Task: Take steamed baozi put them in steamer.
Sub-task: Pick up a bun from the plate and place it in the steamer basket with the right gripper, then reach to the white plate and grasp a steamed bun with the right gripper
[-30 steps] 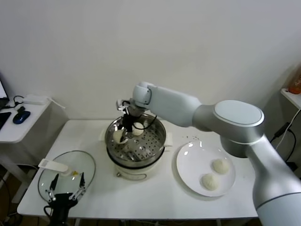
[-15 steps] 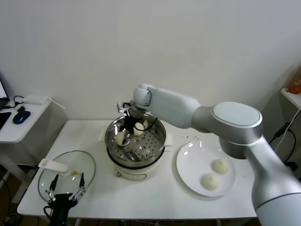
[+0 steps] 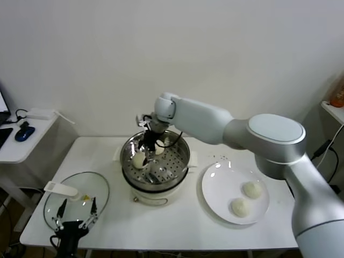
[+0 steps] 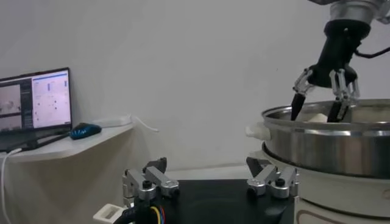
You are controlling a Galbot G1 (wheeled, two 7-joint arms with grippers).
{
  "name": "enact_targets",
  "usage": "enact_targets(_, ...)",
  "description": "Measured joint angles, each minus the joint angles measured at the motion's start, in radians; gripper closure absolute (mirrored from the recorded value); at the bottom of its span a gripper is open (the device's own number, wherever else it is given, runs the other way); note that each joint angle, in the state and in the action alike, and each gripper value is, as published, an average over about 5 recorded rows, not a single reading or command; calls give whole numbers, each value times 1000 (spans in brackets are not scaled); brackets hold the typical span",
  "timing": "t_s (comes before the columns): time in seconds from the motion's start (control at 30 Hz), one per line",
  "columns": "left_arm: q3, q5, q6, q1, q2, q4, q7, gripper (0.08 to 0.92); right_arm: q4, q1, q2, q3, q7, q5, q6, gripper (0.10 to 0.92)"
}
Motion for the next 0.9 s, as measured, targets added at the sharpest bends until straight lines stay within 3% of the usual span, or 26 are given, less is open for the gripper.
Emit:
enact_targets(0.37, 4, 4, 3, -3, 0, -4, 0, 177, 186, 144, -174, -61, -36, 35, 27, 203)
enact_targets(0.9, 16, 13, 3, 0, -6, -13, -2, 177, 511, 266, -610, -125, -75, -18, 67, 203)
